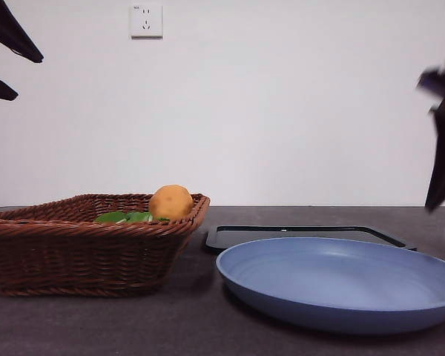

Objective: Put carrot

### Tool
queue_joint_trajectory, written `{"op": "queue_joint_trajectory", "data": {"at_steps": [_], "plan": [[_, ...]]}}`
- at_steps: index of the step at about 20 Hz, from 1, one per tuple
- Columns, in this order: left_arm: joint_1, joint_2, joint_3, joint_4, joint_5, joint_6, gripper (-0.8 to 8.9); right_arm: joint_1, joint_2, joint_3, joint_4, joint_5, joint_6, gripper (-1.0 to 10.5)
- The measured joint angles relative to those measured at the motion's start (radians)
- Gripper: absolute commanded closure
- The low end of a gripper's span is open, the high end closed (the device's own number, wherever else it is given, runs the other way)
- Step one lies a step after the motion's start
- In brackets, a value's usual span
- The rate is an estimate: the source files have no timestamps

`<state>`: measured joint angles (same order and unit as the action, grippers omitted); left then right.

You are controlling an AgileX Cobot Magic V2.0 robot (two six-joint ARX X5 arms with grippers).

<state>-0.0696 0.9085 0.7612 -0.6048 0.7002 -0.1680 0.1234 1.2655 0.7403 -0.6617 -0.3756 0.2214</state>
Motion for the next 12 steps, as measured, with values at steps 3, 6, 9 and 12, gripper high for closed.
{"op": "queue_joint_trajectory", "data": {"at_steps": [3,6,9,12], "plan": [[0.000,0.000,0.000,-0.001,0.000,0.000,5.51,0.033,0.098,-0.005,0.049,0.012,0.011,6.9],[0.000,0.000,0.000,-0.001,0.000,0.000,5.52,0.059,0.164,-0.006,0.114,0.012,0.027,7.3],[0.000,0.000,0.000,-0.001,0.000,0.000,5.52,0.074,0.203,-0.006,0.123,0.012,0.034,8.6],[0.000,0.000,0.000,0.000,0.000,0.000,5.51,0.073,0.207,-0.006,0.129,0.013,0.037,9.4]]}}
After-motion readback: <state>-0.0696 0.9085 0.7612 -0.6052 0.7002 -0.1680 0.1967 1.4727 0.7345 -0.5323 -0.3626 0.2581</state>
